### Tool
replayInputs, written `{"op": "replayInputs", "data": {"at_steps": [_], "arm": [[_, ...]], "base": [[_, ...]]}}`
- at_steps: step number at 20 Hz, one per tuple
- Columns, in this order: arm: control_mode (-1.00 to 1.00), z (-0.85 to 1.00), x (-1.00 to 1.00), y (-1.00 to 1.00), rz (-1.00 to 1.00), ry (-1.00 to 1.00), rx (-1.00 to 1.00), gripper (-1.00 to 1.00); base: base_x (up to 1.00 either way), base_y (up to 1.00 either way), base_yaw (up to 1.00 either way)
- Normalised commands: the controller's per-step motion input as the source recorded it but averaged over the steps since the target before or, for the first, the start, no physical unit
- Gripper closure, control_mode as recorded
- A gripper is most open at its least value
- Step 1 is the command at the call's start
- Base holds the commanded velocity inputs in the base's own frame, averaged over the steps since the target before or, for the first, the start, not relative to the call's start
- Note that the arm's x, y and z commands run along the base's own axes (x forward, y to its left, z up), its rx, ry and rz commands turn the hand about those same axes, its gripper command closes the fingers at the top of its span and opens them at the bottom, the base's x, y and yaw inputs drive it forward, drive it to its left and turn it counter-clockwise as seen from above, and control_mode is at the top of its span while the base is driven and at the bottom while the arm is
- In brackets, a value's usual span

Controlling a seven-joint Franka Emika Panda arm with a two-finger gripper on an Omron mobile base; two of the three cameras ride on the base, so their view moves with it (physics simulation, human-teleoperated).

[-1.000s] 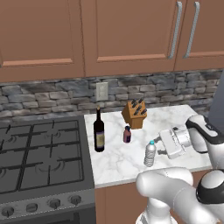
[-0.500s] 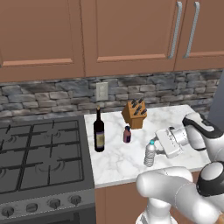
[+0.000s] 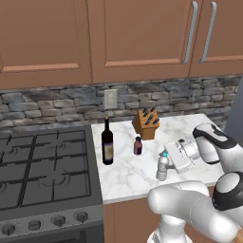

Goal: Place the drinks on the dining counter in a tight cluster.

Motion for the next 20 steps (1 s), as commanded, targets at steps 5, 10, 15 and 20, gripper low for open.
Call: {"op": "replayInputs", "data": {"at_steps": [5,10,15,20], "arm": [[-1.0,-0.1,0.0,0.16,0.01,0.0,0.0,-1.0],[-1.0,-0.04,0.0,0.05,0.0,0.0,0.0,1.0],[-1.0,0.01,-0.05,0.0,0.0,0.0,0.0,1.0],[-1.0,0.21,-0.13,0.0,0.0,0.0,0.0,1.0]], "base": [[0.0,0.0,0.0],[0.0,0.0,0.0],[0.0,0.0,0.0],[0.0,0.0,0.0]]}}
